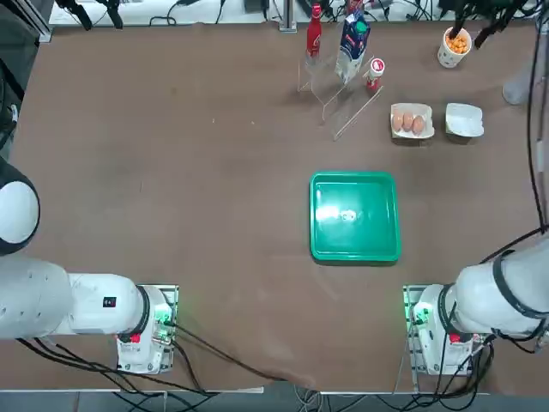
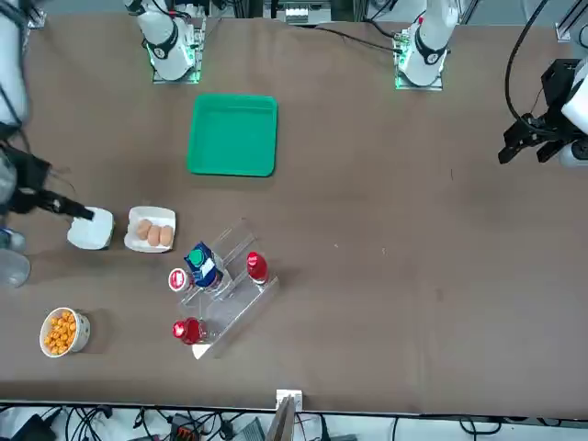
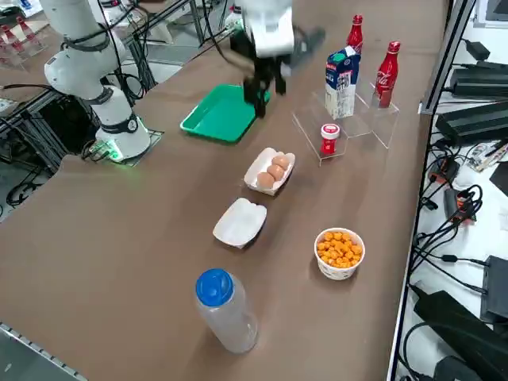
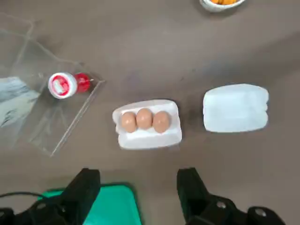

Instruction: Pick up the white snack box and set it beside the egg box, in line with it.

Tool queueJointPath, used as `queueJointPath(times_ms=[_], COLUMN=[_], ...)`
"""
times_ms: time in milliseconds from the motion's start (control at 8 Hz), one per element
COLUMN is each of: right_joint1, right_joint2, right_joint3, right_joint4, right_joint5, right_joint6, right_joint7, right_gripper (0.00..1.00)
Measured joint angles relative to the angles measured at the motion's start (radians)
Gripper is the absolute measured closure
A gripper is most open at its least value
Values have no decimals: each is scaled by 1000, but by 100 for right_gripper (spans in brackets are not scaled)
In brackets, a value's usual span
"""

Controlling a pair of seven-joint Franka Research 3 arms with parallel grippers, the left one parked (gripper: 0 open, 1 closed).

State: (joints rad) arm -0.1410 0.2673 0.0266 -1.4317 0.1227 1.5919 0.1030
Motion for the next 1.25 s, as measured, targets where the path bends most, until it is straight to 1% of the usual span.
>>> queueJointPath(times_ms=[125,375,500,625,750,875,1000,1125,1250], right_joint1=[9,53,77,97,108,113,114,113,112], right_joint2=[-2,-14,-48,-94,-145,-202,-254,-292,-313], right_joint3=[1,6,12,16,20,22,21,20,16], right_joint4=[84,211,217,172,83,-28,-121,-181,-206], right_joint5=[-8,-78,-100,-108,-110,-114,-121,-125,-129], right_joint6=[-64,-127,-162,-155,-94,-16,30,44,46], right_joint7=[-9,-11,-10,-10,-10,-17,-71,-125,-139], right_gripper=[0,0,0,0,0,0,0,0,0])
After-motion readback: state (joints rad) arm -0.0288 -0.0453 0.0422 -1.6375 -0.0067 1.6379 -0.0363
